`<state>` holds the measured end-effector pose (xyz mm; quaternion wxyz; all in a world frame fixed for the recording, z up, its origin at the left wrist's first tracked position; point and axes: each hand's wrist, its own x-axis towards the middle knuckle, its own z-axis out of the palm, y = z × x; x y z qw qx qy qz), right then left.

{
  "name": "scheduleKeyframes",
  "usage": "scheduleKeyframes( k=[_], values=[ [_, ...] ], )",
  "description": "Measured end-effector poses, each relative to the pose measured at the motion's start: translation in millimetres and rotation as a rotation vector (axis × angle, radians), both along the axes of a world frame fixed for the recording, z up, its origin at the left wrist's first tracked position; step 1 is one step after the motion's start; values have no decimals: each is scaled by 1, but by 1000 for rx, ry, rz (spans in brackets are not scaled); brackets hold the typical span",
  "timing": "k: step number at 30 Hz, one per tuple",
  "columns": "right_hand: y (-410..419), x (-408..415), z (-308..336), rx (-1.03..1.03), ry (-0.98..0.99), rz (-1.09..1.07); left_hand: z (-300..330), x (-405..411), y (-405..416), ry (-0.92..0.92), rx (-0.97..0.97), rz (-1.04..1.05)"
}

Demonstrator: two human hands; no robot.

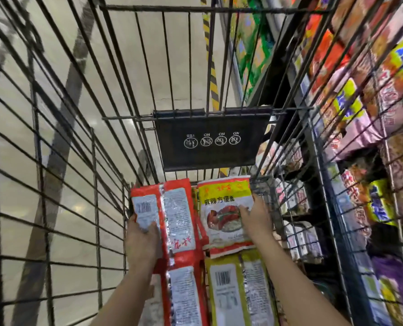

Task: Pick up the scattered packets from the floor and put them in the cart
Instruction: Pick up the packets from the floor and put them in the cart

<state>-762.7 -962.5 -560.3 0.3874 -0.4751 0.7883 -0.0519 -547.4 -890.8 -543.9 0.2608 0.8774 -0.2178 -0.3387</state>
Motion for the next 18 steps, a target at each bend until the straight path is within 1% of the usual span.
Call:
scheduleKeyframes(
  k=[7,10,12,15,18],
  values=[
    [4,1,1,24,12,-24,-1,-3,-5,13,4,-27],
    [6,-3,15,4,-3,-61,1,-2,-3,-22,-2,-15],
    [12,-9,30,-44,1,-54,13,-4,-3,-62,2,-21],
    [23,-23,62,-127,23,18,43,-12,-1,-110,-79,-148],
    [39,-37,105,-151,103,172,84,-27,8,-187,-146,-329]
  ],
)
